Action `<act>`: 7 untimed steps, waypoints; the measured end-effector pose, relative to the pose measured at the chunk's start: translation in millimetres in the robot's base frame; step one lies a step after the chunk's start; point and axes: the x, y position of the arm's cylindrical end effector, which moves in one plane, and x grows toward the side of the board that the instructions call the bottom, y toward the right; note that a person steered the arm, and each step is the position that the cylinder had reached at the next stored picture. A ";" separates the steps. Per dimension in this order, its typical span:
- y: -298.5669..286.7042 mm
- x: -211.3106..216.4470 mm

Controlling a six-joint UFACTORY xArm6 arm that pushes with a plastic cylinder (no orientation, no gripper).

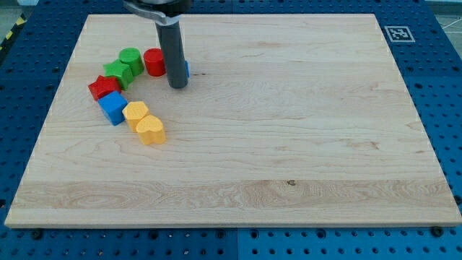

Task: Point your arm at the yellow heart

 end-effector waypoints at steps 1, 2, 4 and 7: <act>62.9 52.5; 85.2 94.8; 48.5 138.6; -18.6 146.9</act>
